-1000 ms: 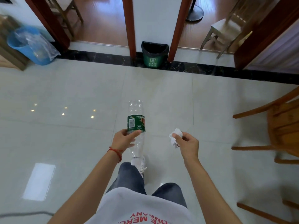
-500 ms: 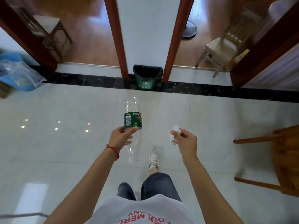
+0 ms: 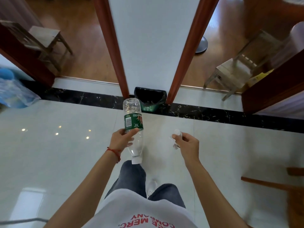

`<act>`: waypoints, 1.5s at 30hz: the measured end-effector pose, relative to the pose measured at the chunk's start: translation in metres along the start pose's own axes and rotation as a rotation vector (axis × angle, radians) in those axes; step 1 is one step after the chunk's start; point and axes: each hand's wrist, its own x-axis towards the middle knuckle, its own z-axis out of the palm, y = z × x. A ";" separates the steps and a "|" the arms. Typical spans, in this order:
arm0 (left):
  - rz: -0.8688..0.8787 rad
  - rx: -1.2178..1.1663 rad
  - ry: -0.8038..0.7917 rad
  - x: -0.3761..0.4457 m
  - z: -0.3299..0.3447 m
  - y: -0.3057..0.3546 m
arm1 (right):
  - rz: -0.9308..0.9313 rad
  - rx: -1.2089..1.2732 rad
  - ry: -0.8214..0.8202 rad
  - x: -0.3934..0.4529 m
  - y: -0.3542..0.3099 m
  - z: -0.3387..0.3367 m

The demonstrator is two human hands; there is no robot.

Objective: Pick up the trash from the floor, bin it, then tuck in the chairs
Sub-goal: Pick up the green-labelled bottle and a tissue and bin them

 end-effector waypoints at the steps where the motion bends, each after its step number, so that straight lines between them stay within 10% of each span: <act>1: -0.007 0.005 -0.007 0.015 0.003 0.008 | 0.006 -0.004 0.003 0.014 -0.004 0.005; 20: -0.203 0.005 -0.029 0.261 0.041 0.116 | 0.113 -0.017 0.040 0.231 -0.078 0.106; 45: -0.593 -0.413 0.106 0.489 0.156 0.001 | 0.315 0.015 0.122 0.407 0.049 0.119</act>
